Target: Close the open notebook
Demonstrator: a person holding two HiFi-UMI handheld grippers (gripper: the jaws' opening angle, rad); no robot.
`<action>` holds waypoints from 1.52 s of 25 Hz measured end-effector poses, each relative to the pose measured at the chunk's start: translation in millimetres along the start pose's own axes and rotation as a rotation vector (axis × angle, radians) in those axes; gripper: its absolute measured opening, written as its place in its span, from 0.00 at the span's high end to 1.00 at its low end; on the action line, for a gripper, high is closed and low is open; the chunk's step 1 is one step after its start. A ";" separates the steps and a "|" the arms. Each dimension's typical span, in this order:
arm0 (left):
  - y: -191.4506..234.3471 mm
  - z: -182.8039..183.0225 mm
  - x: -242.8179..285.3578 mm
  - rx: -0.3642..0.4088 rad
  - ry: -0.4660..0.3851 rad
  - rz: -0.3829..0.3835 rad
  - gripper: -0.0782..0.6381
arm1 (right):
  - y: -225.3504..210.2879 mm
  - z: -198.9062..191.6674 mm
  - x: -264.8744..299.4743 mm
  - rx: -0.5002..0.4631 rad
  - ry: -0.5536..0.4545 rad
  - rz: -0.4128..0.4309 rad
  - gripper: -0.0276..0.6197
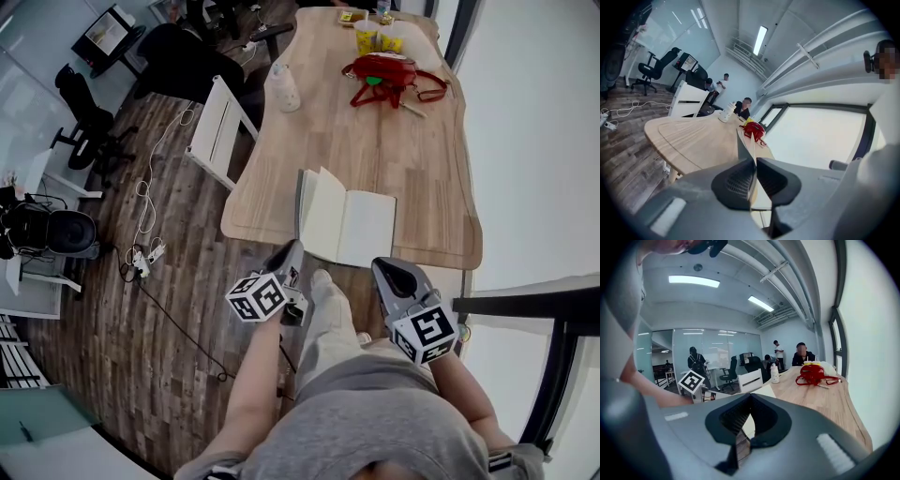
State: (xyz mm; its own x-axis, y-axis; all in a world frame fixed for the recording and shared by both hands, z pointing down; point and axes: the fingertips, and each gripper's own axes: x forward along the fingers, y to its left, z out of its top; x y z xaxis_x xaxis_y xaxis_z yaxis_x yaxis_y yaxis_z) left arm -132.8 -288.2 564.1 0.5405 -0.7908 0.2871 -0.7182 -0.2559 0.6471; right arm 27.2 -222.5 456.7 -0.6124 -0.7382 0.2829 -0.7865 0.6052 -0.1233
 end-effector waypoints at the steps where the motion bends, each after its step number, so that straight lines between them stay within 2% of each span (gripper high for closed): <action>1: -4.4 -1.3 0.1 0.014 0.008 -0.005 0.84 | 0.0 0.0 -2.8 0.000 -0.002 -0.005 0.95; 15: -52.1 -14.7 13.1 0.210 0.111 -0.059 0.84 | -14.3 -1.8 -35.6 0.007 -0.026 -0.074 0.95; 23: -73.3 -26.4 21.9 0.259 0.165 -0.102 0.84 | -22.8 -5.1 -47.8 0.017 -0.025 -0.104 0.95; 29: -94.7 -35.1 32.2 0.355 0.218 -0.143 0.84 | -28.3 -3.7 -52.5 0.023 -0.029 -0.119 0.95; 38: -117.3 -53.5 49.5 0.369 0.269 -0.208 0.84 | -41.8 -5.9 -64.7 0.038 -0.030 -0.164 0.95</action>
State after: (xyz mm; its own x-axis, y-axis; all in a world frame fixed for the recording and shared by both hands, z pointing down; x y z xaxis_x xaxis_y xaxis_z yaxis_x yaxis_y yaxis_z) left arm 1.7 -267.5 540.1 0.7475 -0.5431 0.3824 -0.6642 -0.6107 0.4311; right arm 100.1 -198.3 449.2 -0.4773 -0.8351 0.2736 -0.8782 0.4646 -0.1139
